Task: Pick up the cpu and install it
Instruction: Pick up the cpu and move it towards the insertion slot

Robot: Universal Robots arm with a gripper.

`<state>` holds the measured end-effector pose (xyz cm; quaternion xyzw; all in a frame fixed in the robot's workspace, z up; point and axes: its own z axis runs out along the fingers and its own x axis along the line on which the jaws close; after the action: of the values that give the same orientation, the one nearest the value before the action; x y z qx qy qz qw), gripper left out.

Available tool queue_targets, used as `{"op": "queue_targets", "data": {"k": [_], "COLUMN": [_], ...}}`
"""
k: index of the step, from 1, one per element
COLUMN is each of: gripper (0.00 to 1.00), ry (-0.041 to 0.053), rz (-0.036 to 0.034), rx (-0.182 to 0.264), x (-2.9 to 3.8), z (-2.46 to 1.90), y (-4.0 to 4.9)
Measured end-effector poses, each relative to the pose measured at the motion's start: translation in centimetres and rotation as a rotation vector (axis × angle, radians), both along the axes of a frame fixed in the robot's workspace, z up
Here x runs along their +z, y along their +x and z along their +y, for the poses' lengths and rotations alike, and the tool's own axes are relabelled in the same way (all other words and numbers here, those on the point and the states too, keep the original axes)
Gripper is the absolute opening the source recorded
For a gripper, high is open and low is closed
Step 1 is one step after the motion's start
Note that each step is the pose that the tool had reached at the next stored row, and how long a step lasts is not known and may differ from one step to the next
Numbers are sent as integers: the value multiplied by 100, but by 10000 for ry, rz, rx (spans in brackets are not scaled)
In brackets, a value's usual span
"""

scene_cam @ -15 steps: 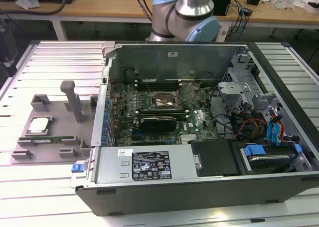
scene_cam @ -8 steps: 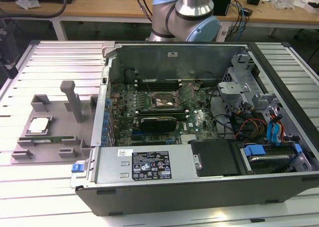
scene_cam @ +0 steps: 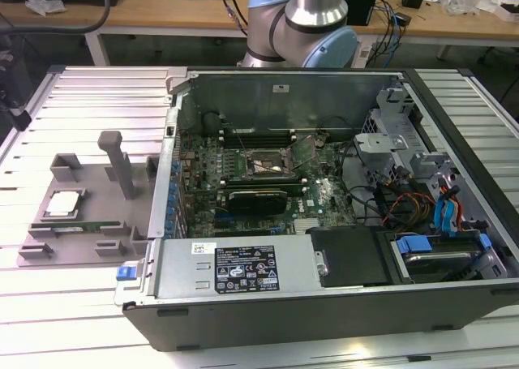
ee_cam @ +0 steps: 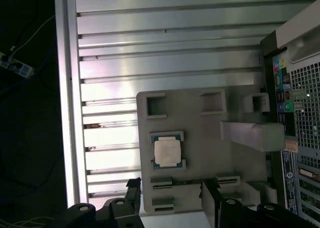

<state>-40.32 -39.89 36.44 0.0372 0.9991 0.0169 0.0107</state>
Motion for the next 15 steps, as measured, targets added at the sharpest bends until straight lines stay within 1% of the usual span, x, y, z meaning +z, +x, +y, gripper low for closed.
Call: {"op": "queue_targets", "data": {"k": [15], "gripper": [60], "ry": [0], "rz": [0], "rx": [0], "x": [-93], "z": [0], "y": [0]}}
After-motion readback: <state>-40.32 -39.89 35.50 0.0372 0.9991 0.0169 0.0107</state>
